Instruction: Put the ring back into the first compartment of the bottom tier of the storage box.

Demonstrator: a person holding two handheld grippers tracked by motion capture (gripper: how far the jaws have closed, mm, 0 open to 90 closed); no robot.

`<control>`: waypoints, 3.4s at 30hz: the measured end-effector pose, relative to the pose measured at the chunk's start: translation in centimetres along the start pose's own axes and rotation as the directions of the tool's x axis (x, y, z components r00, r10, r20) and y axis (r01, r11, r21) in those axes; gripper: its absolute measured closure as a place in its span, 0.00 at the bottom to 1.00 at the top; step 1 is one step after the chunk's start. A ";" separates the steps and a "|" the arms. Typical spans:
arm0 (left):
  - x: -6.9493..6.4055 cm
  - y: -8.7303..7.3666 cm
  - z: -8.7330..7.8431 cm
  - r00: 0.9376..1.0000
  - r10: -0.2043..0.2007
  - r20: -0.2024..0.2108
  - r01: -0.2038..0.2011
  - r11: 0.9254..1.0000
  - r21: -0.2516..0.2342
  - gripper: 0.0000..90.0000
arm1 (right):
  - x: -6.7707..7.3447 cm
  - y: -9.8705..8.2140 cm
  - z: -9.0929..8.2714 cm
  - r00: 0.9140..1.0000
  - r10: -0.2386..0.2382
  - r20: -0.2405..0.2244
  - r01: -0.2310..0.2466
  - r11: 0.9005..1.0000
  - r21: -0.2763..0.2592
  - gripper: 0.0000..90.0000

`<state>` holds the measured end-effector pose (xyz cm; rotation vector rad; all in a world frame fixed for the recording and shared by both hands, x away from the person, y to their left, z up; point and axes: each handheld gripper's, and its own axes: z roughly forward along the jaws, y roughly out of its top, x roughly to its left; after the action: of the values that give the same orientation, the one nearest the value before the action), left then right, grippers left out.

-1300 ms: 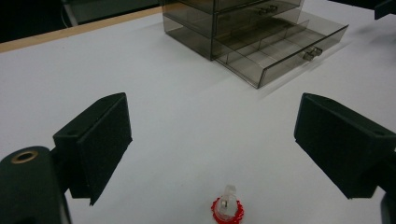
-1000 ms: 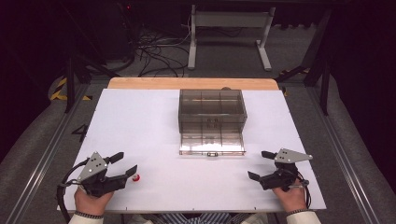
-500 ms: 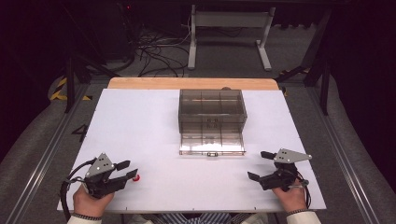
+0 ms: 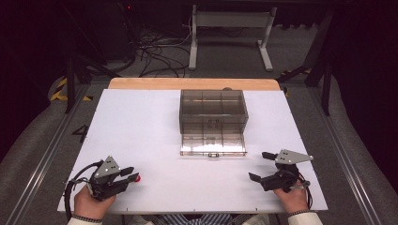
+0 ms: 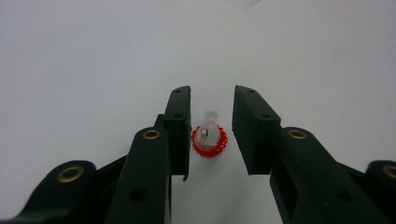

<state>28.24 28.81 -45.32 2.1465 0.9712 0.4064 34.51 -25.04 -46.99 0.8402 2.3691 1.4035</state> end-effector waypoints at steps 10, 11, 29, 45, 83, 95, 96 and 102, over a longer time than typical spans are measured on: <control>0.0 0.0 0.5 1.000 -0.015 0.007 0.014 0.998 0.056 0.86 | 0.1 0.0 0.0 1.000 -0.002 0.004 0.002 1.000 0.001 0.01; -0.1 0.0 0.4 1.000 -0.009 0.003 0.009 0.999 0.053 0.88 | 0.1 0.0 0.0 1.000 -0.002 0.004 0.002 1.000 0.001 0.01; -0.2 1.3 0.2 1.000 0.025 0.018 -0.025 1.000 0.005 0.95 | 0.1 0.0 0.1 1.000 -0.005 0.013 0.005 1.000 0.006 0.01; -1.2 5.7 1.9 0.993 0.111 0.033 -0.111 0.994 -0.017 0.95 | 0.1 0.0 0.1 1.000 -0.002 0.013 0.002 1.000 0.006 0.01; -2.4 12.9 6.4 0.983 0.101 0.151 -0.085 0.990 -0.112 0.95 | 0.1 0.0 0.1 1.000 -0.011 0.004 0.011 1.000 0.008 0.02; -2.2 13.8 8.2 0.984 0.053 0.172 -0.029 0.990 -0.139 0.95 | 0.1 0.0 0.1 1.000 -0.010 -0.001 0.010 1.000 0.011 0.02; -2.1 13.8 8.3 0.984 0.053 0.171 -0.029 0.990 -0.140 0.95 | 0.1 0.0 0.1 1.000 -0.011 -0.002 0.011 1.000 0.009 0.02; -2.0 14.1 9.2 0.988 -0.004 0.154 0.027 0.989 -0.145 0.95 | 0.1 0.0 0.1 1.000 -0.011 -0.003 0.011 1.000 0.009 0.02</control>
<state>39.20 16.47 -41.24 2.0041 0.8447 0.2910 34.48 -24.91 -47.02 0.8266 2.3805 1.3912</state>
